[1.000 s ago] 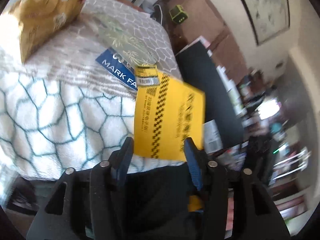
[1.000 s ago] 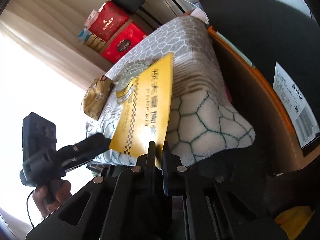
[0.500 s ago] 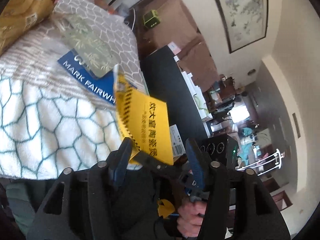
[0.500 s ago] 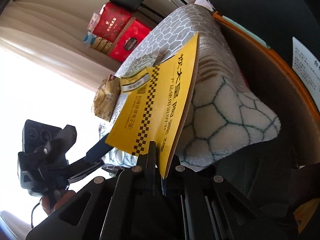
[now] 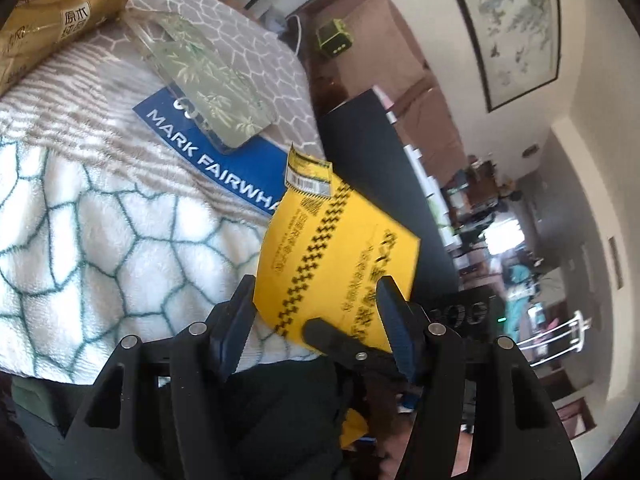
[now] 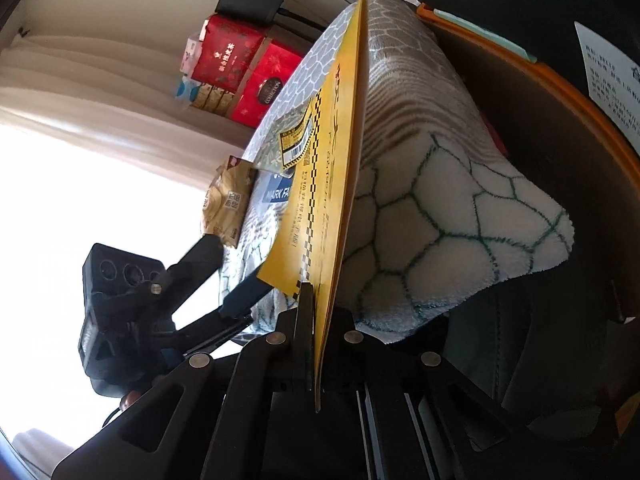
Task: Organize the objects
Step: 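Lift the yellow booklet with the left tool while the right tool approaches it, then close the right tool on the yellow booklet while the left tool holds it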
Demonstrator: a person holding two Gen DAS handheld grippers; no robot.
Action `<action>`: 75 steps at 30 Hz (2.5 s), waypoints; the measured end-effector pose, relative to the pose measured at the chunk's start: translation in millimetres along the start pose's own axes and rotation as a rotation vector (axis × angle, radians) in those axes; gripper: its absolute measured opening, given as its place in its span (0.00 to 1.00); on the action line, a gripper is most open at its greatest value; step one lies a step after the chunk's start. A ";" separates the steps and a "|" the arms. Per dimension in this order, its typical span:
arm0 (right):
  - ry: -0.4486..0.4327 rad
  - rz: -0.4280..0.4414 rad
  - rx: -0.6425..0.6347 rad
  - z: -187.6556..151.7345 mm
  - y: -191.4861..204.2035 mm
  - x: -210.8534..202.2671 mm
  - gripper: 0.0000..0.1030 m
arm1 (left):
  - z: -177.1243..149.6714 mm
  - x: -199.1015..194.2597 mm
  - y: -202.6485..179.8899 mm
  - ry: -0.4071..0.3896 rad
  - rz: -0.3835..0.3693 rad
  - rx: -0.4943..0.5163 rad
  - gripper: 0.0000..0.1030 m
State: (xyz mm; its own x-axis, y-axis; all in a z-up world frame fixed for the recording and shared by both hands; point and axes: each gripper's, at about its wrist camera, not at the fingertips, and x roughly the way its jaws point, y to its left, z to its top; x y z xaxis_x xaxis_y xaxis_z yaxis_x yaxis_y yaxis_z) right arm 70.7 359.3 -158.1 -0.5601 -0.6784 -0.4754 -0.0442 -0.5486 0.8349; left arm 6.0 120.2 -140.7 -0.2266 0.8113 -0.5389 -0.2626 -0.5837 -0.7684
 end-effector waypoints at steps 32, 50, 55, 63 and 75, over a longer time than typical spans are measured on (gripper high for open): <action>0.102 0.336 0.024 -9.3 26.2 16.6 0.00 | 22.4 3.3 16.2 -0.027 -0.144 -0.116 0.68; 0.059 0.225 0.067 -13.3 -7.9 14.7 0.29 | 14.8 -4.5 19.4 -0.104 -0.036 -0.067 0.03; -0.003 0.164 0.036 -6.4 -10.1 2.3 0.18 | 7.5 -4.1 9.3 -0.110 -0.010 -0.016 0.03; -0.064 0.040 -0.135 -5.2 24.1 2.2 0.09 | -3.1 -12.5 -21.2 -0.166 0.099 0.157 0.03; -0.097 -0.181 -0.510 -8.8 92.1 7.3 0.08 | -0.3 -42.0 -55.4 -0.304 0.249 0.306 0.04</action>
State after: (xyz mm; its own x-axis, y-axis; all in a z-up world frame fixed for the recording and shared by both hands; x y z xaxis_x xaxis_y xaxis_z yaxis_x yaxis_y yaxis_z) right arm 69.9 299.5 -87.1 -0.6555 -0.5163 -0.5512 0.2462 -0.8360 0.4904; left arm 30.4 118.5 -75.6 -0.5689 0.6266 -0.5326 -0.4188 -0.7781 -0.4681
